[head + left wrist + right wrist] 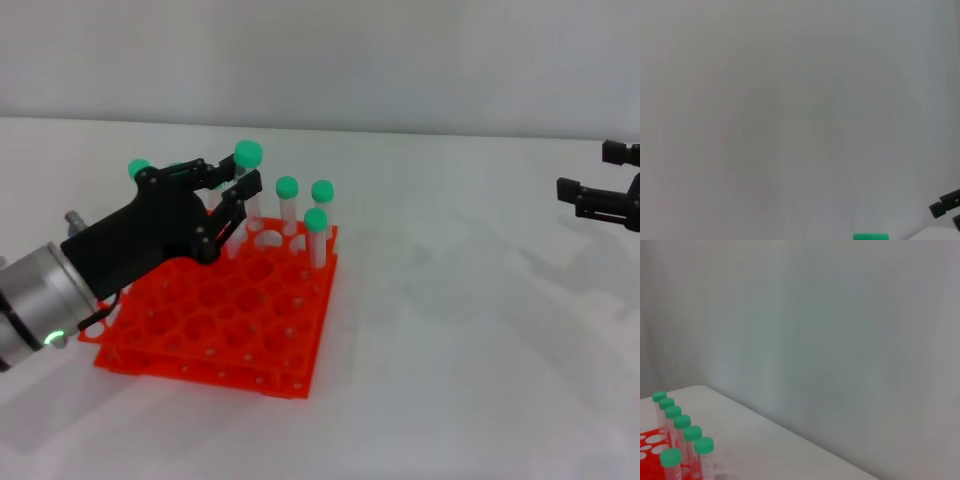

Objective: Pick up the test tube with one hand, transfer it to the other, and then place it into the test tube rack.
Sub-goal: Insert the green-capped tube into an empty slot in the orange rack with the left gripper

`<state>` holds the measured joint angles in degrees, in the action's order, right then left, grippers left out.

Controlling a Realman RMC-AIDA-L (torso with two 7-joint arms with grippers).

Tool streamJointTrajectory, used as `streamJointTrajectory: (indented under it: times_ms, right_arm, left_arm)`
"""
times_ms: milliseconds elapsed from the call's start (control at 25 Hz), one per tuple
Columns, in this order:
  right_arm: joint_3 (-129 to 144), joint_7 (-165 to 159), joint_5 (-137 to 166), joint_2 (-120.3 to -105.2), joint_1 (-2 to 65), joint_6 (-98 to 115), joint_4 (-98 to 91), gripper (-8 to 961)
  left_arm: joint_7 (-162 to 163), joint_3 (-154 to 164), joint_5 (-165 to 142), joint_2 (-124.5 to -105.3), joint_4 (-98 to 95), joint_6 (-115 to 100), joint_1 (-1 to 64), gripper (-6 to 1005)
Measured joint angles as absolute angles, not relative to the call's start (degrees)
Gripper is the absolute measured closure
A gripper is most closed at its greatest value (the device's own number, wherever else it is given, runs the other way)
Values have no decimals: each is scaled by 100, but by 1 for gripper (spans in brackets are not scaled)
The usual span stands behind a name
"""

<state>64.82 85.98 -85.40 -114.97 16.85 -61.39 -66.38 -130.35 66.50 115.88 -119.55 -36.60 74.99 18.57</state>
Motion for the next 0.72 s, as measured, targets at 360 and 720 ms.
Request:
streamJointTrajectory:
  times_ms: [360, 720]
  right_arm:
    - [6499, 8594, -8559, -11506, 1775, -6144, -6427, 121]
    - [6520, 8594, -8621, -11521, 1980, -6101, -6216, 120]
  left_arm:
    - [-13664, 6662, 11752, -11945, -3166, 7205, 2271, 787]
    - [-13685, 6662, 11775, -11928, -2779, 6962, 2641, 786]
